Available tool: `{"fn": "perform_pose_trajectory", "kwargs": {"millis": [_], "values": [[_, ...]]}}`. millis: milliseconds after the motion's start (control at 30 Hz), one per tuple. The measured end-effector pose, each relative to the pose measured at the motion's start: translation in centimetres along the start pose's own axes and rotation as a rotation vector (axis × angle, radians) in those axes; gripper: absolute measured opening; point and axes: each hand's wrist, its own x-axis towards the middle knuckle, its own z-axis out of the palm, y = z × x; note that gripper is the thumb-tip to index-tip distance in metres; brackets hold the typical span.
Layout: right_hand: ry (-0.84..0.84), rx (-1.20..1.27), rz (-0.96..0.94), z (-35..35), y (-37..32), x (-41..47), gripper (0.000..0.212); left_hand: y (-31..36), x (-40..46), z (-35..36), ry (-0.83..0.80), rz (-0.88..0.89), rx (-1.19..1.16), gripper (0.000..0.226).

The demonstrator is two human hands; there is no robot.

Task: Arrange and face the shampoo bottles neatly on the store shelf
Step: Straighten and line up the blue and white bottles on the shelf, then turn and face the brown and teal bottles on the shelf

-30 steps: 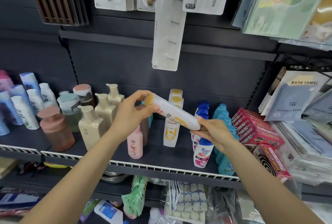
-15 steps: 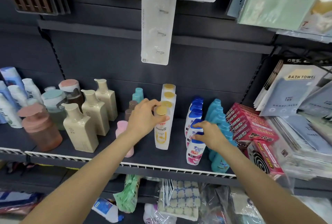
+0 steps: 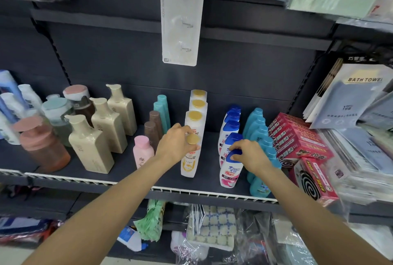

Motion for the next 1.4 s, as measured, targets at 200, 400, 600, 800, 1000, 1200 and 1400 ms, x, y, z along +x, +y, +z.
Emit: {"fn": "perform_pose_trajectory", "kwargs": {"millis": [200,400,600,800,1000,1200,1400], "values": [[0.009,0.002,0.005,0.2,0.0,-0.1,0.03,-0.4,-0.2,1.1,-0.029,-0.046,-0.016,0.043],[0.019,0.052,0.006,0.2,-0.9,0.1,0.032,-0.6,-0.2,1.4,-0.034,-0.085,-0.025,0.048],[0.022,0.177,-0.123,0.3,-4.4,1.6,0.036,-1.6,-0.4,1.3,-0.144,-0.065,-0.099,0.06],[-0.055,0.242,-0.21,1.4,-7.7,3.3,0.043,-3.8,-1.3,-0.2,0.01,-0.004,-0.024,0.043],[-0.149,0.292,-0.216,2.2,-8.9,4.3,0.042,-6.4,-2.6,-3.1,0.218,-0.033,0.213,0.041],[-0.16,0.283,-0.222,2.1,-8.7,4.2,0.041,-7.9,-2.4,-4.4,-0.011,-0.183,0.16,0.047],[-0.143,0.242,-0.163,2.3,-9.7,3.5,0.041,-8.5,-1.7,-5.3,-0.097,-0.147,0.206,0.033]]}}
